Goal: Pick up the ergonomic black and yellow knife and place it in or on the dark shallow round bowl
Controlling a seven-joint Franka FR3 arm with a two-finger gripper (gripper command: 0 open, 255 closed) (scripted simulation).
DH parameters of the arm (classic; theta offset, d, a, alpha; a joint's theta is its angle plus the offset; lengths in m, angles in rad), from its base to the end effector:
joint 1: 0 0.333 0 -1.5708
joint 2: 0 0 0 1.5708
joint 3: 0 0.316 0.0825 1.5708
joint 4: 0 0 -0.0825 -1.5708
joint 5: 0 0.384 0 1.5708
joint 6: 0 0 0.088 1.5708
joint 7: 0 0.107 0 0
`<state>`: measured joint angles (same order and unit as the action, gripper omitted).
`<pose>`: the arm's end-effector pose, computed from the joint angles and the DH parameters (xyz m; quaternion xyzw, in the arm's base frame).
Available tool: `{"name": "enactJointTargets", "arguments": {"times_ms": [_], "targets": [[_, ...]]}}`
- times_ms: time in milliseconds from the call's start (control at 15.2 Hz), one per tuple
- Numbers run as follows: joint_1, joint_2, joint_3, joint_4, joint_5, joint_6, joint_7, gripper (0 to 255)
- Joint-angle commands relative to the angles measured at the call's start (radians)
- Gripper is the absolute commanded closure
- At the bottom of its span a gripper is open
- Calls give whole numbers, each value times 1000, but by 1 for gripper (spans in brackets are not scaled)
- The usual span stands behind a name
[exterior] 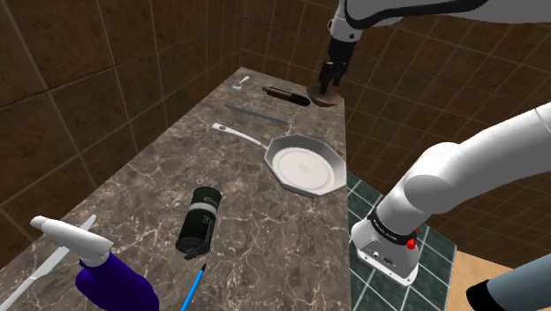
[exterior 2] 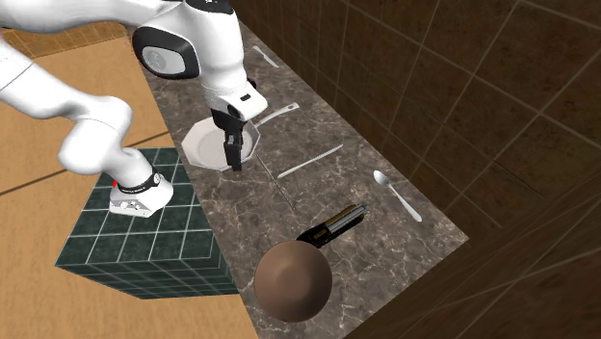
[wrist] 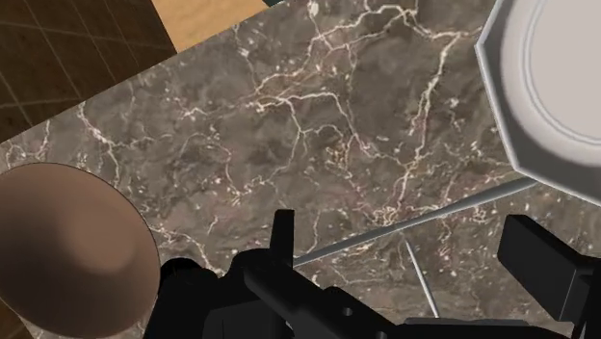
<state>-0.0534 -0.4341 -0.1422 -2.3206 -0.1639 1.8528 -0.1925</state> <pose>0.4068 -0.0984 0.5020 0.9982 0.0298 -0.0267 0.0442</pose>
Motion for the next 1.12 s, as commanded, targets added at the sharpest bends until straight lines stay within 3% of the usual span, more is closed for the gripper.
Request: {"name": "enactJointTargets", "arguments": {"times_ms": [0, 528, 1056], "targets": [[2, 73, -24, 34, 4, 44, -43, 0], [-3, 384, -101, 235, 71, 161, -237, 0], [-49, 714, -112, 531, 187, 185, -425, 0]]}}
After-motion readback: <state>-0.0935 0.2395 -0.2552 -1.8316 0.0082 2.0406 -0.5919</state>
